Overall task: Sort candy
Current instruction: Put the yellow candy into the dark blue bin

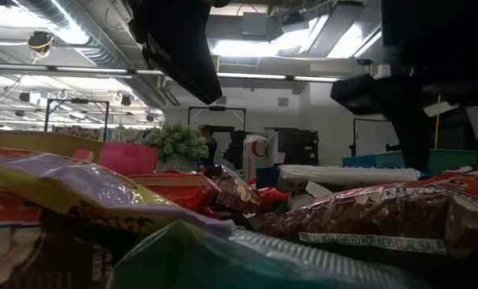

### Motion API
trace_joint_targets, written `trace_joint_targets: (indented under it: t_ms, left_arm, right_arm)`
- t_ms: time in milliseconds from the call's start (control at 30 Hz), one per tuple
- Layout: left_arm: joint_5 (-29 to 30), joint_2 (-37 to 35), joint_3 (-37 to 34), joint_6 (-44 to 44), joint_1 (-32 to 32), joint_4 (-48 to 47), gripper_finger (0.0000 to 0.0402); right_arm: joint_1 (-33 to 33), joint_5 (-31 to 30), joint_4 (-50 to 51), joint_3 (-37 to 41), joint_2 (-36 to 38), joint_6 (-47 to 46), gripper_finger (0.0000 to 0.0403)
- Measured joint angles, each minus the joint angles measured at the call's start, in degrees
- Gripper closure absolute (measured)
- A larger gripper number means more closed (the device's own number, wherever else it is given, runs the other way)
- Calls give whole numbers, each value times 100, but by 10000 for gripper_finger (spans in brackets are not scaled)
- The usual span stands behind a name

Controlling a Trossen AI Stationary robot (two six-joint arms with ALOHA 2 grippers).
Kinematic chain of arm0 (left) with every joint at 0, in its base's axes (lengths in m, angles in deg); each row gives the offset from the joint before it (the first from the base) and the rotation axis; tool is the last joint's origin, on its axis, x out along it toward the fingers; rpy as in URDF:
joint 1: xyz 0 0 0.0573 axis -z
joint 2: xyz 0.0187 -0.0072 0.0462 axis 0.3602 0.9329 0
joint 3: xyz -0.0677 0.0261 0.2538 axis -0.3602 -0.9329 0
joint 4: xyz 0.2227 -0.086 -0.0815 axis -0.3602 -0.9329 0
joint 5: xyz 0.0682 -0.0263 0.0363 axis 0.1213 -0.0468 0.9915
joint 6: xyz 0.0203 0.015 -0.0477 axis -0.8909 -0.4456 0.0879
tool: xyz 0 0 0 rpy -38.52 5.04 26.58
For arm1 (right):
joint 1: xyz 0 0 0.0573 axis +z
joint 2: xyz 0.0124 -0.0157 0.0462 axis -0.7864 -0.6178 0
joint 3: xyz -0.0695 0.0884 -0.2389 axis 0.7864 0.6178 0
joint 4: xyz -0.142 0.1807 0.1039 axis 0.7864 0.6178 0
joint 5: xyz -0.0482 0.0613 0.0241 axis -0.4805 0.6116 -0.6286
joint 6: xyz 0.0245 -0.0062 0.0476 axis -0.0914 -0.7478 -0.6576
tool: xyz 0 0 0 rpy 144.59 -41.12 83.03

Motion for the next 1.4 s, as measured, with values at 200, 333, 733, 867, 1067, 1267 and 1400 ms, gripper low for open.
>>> trace_joint_targets:
  t_ms: [200, 333, 733, 867, 1067, 1267, 1400]
  left_arm:
    - [0, 0, 0, 2, 0, 2, 310]
    - [0, 0, 0, 0, -2, 1, 310]
    - [0, 0, 0, 2, 0, 16, 310]
    - [0, 0, 0, 2, -2, 19, 310]
    - [0, 0, 0, 2, 0, 20, 310]
    - [-1, 0, 0, 2, -1, 23, 310]
    - [0, 0, 0, 2, 0, 65, 310]
  right_arm:
    - [-2, -138, 408, -400, 7, 3, 224]
    - [-2, -489, 401, -384, 11, 2, 224]
    - [-2, -654, 215, 36, 11, 2, 223]
    - [-2, -654, -11, 154, 11, 2, 223]
    - [-2, -654, -62, 191, 11, 3, 241]
    - [-13, -651, -62, 191, 11, 2, 305]
    - [-13, -651, -62, 193, 11, 2, 355]
